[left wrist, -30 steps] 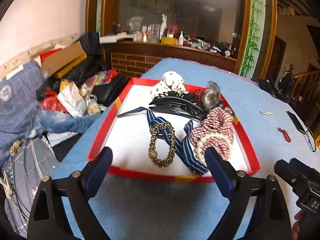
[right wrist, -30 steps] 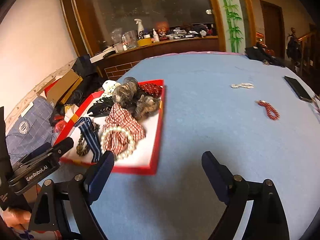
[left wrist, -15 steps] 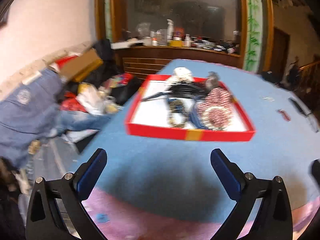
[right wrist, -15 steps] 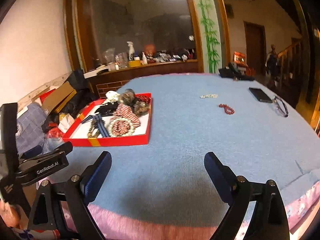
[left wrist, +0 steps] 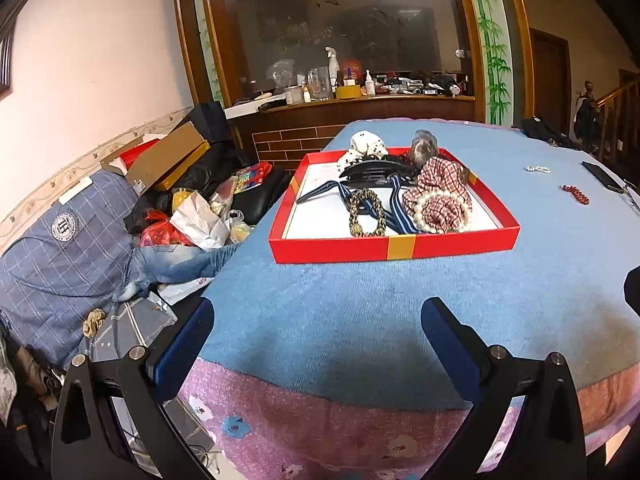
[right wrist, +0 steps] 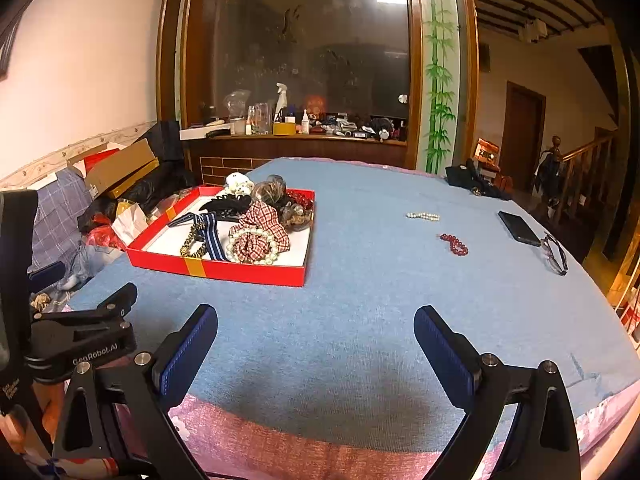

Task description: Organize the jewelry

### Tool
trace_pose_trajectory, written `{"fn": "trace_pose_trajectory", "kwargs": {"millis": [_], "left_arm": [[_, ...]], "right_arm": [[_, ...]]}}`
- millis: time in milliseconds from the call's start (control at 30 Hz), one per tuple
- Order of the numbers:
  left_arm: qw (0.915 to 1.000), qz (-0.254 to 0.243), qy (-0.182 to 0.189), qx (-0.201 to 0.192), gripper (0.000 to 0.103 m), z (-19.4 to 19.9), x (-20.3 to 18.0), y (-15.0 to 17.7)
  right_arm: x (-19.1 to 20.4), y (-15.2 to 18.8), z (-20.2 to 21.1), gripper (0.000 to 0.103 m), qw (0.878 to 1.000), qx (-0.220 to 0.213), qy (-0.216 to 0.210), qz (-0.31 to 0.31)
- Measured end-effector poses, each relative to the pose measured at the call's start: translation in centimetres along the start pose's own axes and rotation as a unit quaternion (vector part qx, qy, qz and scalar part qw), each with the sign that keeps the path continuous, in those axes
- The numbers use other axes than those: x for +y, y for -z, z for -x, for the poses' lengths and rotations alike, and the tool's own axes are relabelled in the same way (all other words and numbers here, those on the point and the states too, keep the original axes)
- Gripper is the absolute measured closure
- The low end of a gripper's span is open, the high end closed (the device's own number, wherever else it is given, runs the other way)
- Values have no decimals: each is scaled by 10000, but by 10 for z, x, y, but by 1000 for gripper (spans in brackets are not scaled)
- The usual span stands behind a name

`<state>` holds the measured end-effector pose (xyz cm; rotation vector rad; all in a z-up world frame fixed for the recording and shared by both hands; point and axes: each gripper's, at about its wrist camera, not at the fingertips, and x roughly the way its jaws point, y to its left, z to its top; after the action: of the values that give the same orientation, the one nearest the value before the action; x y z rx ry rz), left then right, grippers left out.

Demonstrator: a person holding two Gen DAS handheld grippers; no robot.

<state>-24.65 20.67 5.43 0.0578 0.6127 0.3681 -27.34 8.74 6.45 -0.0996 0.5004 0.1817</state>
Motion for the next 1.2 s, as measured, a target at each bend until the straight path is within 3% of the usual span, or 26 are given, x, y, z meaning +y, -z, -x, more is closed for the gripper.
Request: {"fn": "trace_pose_trajectory", "kwargs": {"millis": [1200], "left_arm": [[9997, 140, 78, 203, 0, -15, 5, 18]], "right_arm": [[18, 8, -16, 2, 9990, 383, -50, 237]]}}
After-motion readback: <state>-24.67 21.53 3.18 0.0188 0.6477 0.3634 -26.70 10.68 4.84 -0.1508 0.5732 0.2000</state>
